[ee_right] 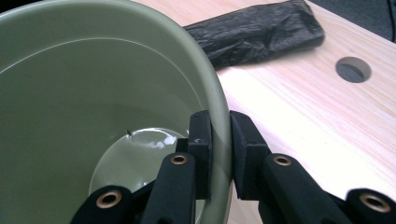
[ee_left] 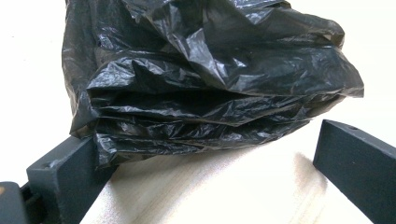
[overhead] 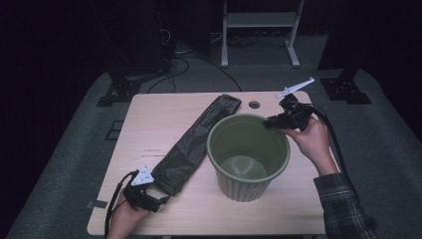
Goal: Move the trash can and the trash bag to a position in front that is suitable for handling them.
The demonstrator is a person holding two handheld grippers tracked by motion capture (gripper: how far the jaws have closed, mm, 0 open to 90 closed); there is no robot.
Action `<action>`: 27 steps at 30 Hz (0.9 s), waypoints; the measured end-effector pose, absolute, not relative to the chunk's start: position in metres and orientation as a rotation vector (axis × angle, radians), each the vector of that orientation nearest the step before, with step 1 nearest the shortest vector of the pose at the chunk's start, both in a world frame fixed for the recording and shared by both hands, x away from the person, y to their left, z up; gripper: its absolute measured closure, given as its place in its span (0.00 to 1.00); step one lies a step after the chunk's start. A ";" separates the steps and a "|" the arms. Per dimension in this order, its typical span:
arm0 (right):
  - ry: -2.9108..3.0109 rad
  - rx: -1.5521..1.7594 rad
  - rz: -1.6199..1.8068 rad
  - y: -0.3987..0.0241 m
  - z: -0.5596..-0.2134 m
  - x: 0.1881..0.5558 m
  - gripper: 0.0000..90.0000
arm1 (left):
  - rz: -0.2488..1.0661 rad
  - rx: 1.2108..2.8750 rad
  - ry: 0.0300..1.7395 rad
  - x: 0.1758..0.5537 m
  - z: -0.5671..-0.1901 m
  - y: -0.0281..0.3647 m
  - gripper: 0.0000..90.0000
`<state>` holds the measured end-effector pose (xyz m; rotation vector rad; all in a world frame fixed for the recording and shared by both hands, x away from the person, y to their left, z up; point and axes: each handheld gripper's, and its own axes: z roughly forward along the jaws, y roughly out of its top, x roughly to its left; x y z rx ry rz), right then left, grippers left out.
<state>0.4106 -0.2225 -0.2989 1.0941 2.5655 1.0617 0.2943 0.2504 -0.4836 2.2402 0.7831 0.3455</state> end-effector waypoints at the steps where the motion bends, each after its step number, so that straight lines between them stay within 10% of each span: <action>1: 2.568 1.085 1.053 -0.220 -0.298 0.409 0.88 | 0.346 2.240 0.783 0.294 -0.484 0.250 0.00; 27: 2.576 1.038 1.042 -0.181 -0.298 0.409 0.89 | 0.344 2.238 0.785 0.294 -0.484 0.250 0.00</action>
